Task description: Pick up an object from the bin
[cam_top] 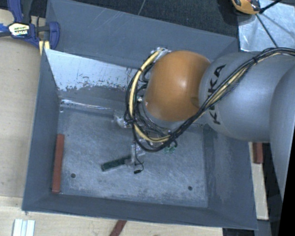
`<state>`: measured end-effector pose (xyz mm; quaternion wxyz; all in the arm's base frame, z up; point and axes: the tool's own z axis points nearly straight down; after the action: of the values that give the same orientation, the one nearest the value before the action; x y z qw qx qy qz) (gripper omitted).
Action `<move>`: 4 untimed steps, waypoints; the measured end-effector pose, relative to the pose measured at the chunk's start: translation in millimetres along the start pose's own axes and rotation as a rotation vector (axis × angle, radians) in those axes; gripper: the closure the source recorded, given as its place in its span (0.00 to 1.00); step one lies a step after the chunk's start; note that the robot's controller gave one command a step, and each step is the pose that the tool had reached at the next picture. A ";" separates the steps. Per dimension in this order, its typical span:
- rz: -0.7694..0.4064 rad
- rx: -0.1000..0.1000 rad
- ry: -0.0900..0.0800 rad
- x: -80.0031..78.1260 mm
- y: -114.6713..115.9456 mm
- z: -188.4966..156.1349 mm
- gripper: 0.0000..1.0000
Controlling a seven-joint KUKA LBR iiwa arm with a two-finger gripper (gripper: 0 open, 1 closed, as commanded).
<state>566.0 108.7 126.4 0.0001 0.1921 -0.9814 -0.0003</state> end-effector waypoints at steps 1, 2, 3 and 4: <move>0.098 0.001 -0.006 6.6 12.8 28.8 0.00; -0.168 0.001 -0.006 -0.5 15.1 54.8 1.00; -0.167 0.001 -0.006 -0.5 15.1 54.8 1.00; -0.167 0.000 0.000 1.3 15.4 48.9 1.00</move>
Offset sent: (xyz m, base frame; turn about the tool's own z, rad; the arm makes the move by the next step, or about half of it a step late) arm -0.0069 0.0141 -0.0564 -0.1703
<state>559.0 122.5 77.5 0.0001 0.2734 -0.9619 -0.0005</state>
